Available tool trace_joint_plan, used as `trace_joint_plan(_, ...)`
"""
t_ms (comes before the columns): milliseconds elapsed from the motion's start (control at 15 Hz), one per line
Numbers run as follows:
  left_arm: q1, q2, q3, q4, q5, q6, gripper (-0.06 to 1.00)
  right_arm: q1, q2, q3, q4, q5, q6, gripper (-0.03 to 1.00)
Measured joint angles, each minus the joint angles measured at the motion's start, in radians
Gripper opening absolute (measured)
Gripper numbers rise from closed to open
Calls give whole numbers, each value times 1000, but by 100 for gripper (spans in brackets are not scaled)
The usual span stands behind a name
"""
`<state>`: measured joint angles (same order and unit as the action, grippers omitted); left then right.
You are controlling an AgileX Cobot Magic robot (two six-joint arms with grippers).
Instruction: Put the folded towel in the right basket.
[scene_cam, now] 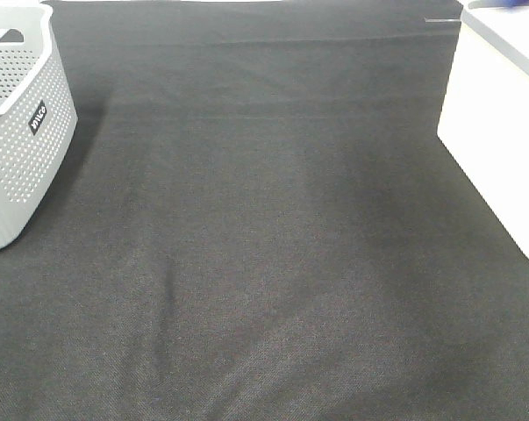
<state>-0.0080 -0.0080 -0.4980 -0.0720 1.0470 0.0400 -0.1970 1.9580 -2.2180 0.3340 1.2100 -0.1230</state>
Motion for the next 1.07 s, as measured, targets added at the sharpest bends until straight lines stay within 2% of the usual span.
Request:
trace_joint_plan(67, 0, 0, 0, 0, 0, 0, 98, -62, 7, 0, -117, 4, 43, 20)
trace_joint_plan(133, 0, 0, 0, 0, 0, 0, 98, -90, 11, 1, -177, 6, 60, 20)
trace_joint_plan(267, 0, 0, 0, 1, 0, 0, 98, -101, 28, 2, -227, 6, 67, 22)
trace_joint_plan(333, 0, 0, 0, 1, 0, 0, 98, -101, 36, 16, -227, 5, 87, 34)
trace_joint_plan(467, 0, 0, 0, 1, 0, 0, 98, -100, 47, 73, -235, 5, 93, 78)
trace_joint_plan(533, 0, 0, 0, 1, 0, 0, 98, -100, 47, 100, -244, 5, 93, 88)
trace_joint_plan(600, 0, 0, 0, 1, 0, 0, 98, -100, 47, 114, -253, 6, 93, 95)
trace_joint_plan(867, 0, 0, 0, 4, 0, 0, 98, -100, 19, 120, -202, 7, 101, 97)
trace_joint_plan(1067, 0, 0, 0, 4, 0, 0, 98, -100, -139, 223, -101, 4, 64, 97)
